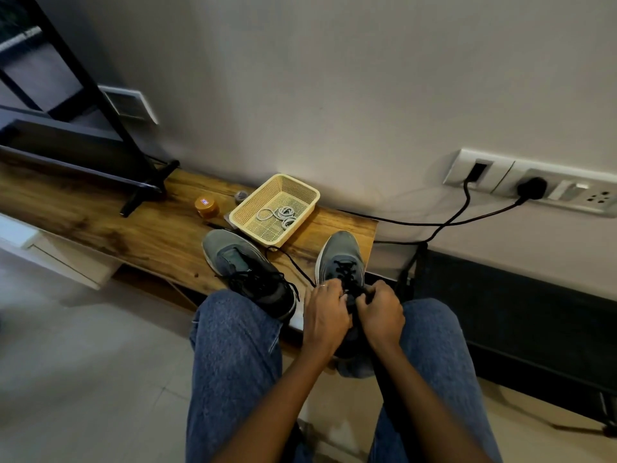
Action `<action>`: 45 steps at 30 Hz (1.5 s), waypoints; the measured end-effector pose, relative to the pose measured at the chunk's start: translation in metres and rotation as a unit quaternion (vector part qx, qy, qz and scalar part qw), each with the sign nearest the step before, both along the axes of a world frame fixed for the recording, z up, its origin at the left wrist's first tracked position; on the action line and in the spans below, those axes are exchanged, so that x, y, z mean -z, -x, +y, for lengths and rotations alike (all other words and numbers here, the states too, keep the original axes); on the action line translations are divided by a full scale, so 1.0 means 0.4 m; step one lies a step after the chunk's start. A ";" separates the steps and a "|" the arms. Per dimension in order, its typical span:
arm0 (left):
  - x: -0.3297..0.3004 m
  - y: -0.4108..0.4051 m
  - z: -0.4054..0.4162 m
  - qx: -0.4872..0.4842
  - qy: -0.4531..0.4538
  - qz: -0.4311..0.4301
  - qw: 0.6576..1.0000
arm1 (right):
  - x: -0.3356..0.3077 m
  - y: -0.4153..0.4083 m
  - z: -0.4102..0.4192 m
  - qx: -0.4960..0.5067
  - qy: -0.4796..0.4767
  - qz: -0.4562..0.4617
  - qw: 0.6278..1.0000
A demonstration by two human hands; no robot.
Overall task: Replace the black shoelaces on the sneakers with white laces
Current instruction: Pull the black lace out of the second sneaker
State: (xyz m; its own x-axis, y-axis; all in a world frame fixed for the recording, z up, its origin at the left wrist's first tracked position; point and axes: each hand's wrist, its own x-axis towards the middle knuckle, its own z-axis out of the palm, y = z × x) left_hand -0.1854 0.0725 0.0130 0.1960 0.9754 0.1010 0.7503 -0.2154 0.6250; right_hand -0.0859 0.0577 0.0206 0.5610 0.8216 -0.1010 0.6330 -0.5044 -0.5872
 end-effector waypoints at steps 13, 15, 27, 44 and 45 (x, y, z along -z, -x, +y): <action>0.033 0.066 -0.019 -0.129 0.106 -0.101 0.981 | -0.004 0.012 -0.015 -0.018 -0.020 -0.002 1.000; 0.027 0.058 -0.018 -0.102 0.086 -0.054 0.990 | -0.006 0.020 -0.011 -0.055 -0.027 -0.039 0.997; 0.038 0.053 0.034 -0.014 -0.038 0.045 0.998 | -0.001 0.016 0.064 -0.248 -0.010 -0.236 0.940; 0.049 0.043 0.081 -0.003 -0.060 -0.034 0.998 | -0.004 0.002 0.071 -0.214 -0.078 -0.154 0.961; 0.046 0.038 0.081 -0.007 -0.055 -0.034 0.998 | -0.005 0.000 0.069 -0.205 -0.080 -0.144 0.965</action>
State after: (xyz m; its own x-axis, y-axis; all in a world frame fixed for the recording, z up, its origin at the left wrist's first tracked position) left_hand -0.2007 0.1049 -0.0053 0.1712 0.9603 0.2200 0.7104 -0.2751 0.6478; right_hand -0.0860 0.0854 0.0227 0.1708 0.9728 0.1563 0.9089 -0.0943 -0.4063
